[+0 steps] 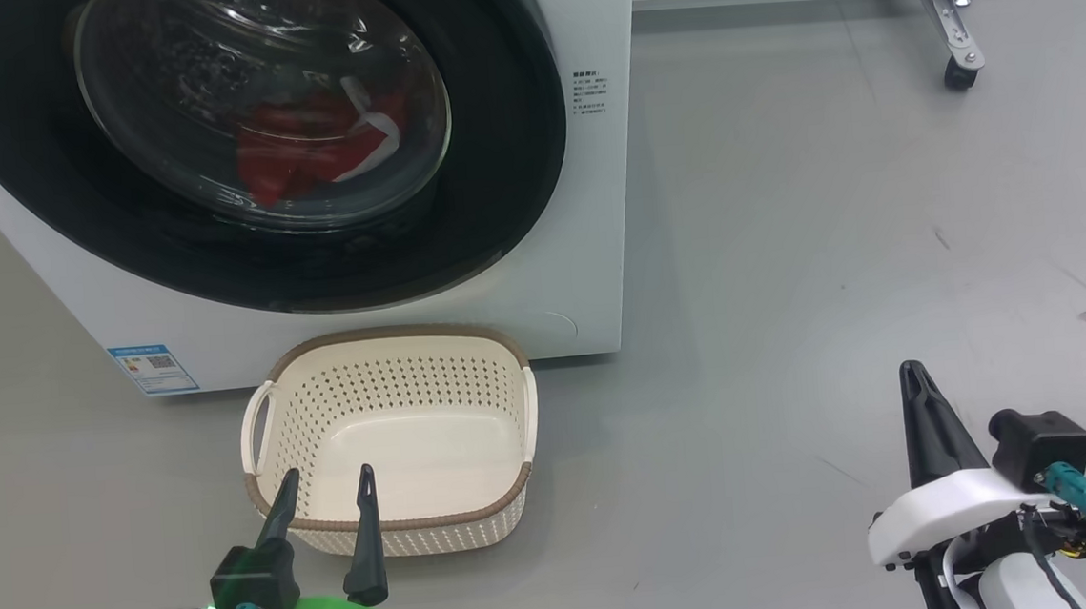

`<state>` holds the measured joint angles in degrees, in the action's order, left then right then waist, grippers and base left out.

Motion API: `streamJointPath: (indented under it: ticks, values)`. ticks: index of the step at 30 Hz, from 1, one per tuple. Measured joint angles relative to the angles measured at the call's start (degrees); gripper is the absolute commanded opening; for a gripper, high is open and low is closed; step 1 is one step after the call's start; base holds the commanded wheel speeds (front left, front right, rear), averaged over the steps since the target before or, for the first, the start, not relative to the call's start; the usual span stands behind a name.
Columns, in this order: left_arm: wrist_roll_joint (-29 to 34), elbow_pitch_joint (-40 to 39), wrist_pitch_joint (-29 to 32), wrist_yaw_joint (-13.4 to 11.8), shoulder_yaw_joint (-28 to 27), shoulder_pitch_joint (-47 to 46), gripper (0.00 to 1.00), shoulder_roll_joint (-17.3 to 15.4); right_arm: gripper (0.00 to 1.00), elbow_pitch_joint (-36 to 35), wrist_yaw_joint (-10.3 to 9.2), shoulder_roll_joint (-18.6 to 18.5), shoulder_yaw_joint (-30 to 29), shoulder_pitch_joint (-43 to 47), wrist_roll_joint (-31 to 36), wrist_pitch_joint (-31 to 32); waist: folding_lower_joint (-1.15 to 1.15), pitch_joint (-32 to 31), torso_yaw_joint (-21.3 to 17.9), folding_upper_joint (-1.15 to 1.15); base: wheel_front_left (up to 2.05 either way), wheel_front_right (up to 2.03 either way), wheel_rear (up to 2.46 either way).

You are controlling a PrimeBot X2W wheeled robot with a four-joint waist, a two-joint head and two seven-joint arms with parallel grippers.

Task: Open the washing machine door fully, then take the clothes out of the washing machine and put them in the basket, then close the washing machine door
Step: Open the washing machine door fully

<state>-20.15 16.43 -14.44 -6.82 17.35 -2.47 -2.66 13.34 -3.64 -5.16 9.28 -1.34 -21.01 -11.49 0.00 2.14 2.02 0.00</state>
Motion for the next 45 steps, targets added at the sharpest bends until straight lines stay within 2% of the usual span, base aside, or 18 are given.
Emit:
streamJointPath:
  ticks: [3,4,7,15,19,23,29,33,39,45]
  values:
    - [0.0,-0.1,0.0,0.0,0.0,-0.2,1.00,0.0,0.00,-0.2,0.15,0.7,-1.0,-0.2,-2.1,0.0,0.00,0.4,0.1,0.00,0.00,0.00,0.00]
    - [0.0,-0.1,0.0,0.0,0.0,-0.2,1.00,0.0,0.00,-0.5,1.10,1.1,-1.3,-0.4,-4.1,0.0,0.00,0.6,0.2,0.00,0.00,0.00,0.00]
    - [0.0,-0.3,0.0,0.0,0.2,-0.3,1.00,0.0,0.00,-1.1,2.12,2.4,-3.3,-0.7,-10.2,0.0,0.00,1.2,0.4,0.00,0.00,0.00,0.00]
    - [0.0,-0.6,0.0,0.0,2.1,-1.8,1.00,0.0,0.00,-2.0,5.49,3.3,-11.5,-3.8,-33.8,3.2,0.00,3.4,1.1,0.00,0.00,0.00,0.00]
    - [0.0,-0.6,0.0,0.0,2.7,-2.8,1.00,0.1,0.00,-2.1,5.97,3.2,-14.1,-6.9,-43.9,5.6,0.00,4.5,1.9,0.00,0.00,0.00,0.00]
    - [0.0,-0.9,0.0,0.0,3.1,-3.7,1.00,0.1,0.00,-2.3,5.49,2.9,-14.8,-11.0,-52.4,8.4,0.00,5.8,2.9,0.00,0.00,0.00,0.00]
    - [0.0,-1.5,0.0,0.0,4.5,-4.9,1.00,0.1,0.00,-3.3,3.90,2.7,-15.4,-17.9,-55.2,13.6,0.00,7.9,4.5,0.00,0.00,0.00,0.00]
    - [-0.5,-2.0,0.0,0.0,5.4,-6.0,1.00,0.1,0.00,-3.7,2.05,2.5,-15.3,-22.4,-56.1,16.9,0.00,9.5,5.6,0.00,0.00,0.00,0.00]
    - [-0.7,-2.5,0.0,0.0,6.9,-7.3,1.00,0.1,0.00,-3.7,-0.43,-0.7,-14.3,-28.7,-56.0,20.9,0.00,11.9,7.3,0.00,0.00,0.00,0.00]
    - [-2.2,-3.2,0.0,0.0,8.1,-8.6,1.00,0.2,0.00,-3.0,-1.75,-2.3,-13.1,-34.6,-55.9,24.4,0.00,14.3,9.0,0.00,0.00,0.00,0.00]
